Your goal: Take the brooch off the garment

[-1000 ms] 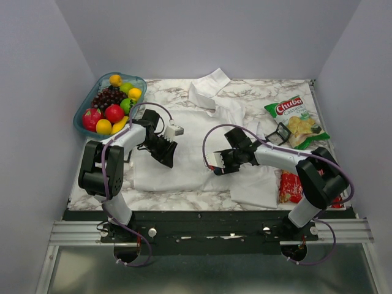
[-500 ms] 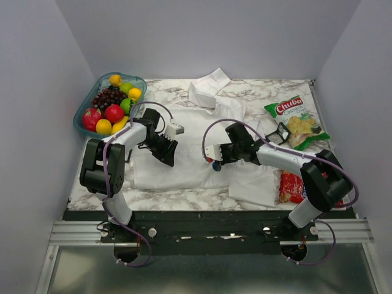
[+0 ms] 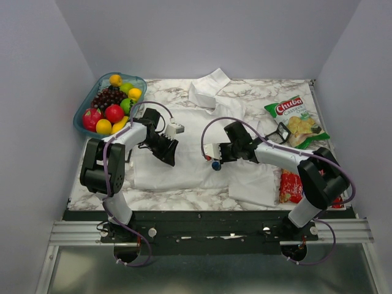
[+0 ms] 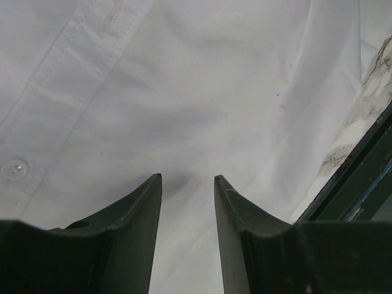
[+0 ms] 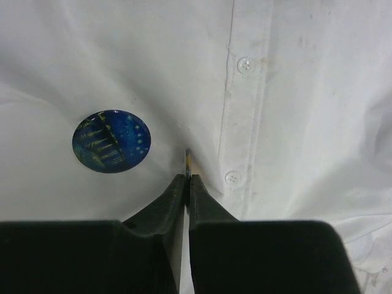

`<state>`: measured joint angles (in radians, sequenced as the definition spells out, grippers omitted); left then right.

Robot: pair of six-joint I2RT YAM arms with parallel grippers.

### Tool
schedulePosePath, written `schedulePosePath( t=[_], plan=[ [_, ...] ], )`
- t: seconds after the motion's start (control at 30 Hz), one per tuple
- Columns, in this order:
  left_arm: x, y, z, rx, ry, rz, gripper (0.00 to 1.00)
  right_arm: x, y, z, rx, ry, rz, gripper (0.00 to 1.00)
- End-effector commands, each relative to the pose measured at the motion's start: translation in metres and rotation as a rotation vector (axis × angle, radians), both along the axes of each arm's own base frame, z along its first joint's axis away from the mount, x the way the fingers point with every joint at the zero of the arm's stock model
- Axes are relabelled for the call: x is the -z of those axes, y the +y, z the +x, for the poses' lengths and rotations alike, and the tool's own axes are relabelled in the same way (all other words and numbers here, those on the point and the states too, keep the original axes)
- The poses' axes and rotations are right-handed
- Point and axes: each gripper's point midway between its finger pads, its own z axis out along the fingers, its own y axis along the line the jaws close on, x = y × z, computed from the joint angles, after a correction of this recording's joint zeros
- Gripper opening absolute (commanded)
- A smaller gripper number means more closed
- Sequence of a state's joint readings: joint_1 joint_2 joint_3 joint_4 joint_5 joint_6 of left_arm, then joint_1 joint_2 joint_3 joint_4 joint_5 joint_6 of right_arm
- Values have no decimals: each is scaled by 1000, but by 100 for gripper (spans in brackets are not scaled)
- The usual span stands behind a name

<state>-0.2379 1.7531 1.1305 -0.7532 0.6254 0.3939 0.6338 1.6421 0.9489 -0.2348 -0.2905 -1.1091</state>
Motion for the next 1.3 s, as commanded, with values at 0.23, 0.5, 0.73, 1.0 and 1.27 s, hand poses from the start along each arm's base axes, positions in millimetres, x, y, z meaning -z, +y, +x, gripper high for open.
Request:
schedulePosePath(
  t=[0.23, 0.5, 0.73, 1.0, 1.27],
  plan=[
    [-42, -46, 25, 5, -126, -286, 48, -17, -8, 1, 265, 231, 82, 1],
    [-70, -94, 36, 18, -230, -489, 49, -37, 2, -2, 420, 556, 235, 1],
    [-77, -146, 39, 68, -214, -588, 49, -35, 0, -15, 409, 625, 264, 1],
    [-66, -170, 36, 125, -158, -622, 46, -32, -6, -17, 421, 669, 281, 1],
    [-60, -187, 37, 158, -143, -655, 46, -34, -3, -21, 427, 709, 299, 1]
  ],
)
